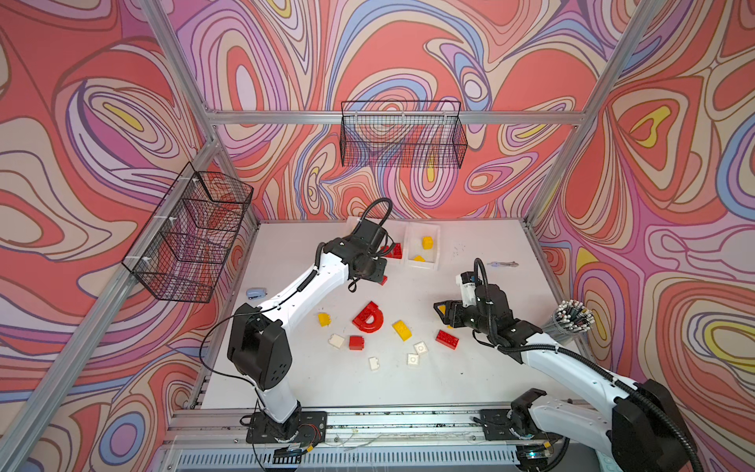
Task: Sort the legos into containers by color
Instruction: Place the lego in the container.
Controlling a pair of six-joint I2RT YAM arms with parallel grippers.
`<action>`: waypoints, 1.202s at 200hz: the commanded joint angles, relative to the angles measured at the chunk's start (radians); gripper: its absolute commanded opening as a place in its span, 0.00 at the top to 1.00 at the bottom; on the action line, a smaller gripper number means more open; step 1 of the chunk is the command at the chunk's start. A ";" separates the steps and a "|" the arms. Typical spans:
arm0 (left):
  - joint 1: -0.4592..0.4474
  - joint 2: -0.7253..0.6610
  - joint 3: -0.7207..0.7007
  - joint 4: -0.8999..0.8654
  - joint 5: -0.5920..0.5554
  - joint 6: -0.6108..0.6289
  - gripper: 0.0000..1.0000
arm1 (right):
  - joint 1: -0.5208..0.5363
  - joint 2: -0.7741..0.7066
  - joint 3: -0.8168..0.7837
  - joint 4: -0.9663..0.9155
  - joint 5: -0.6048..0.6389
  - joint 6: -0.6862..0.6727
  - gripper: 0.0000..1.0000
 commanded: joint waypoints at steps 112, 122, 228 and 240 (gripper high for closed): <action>0.228 0.414 0.451 0.062 0.062 0.014 0.77 | -0.002 0.092 -0.018 0.065 -0.094 0.002 0.31; 0.232 0.419 0.425 0.108 0.064 0.013 0.77 | -0.003 0.099 -0.018 0.065 -0.097 0.001 0.31; 0.285 0.550 0.409 0.306 0.167 -0.080 0.72 | -0.003 0.154 -0.006 0.059 -0.097 -0.002 0.31; 0.288 0.561 0.414 0.311 0.181 -0.087 0.68 | -0.004 0.155 -0.005 0.060 -0.097 -0.002 0.31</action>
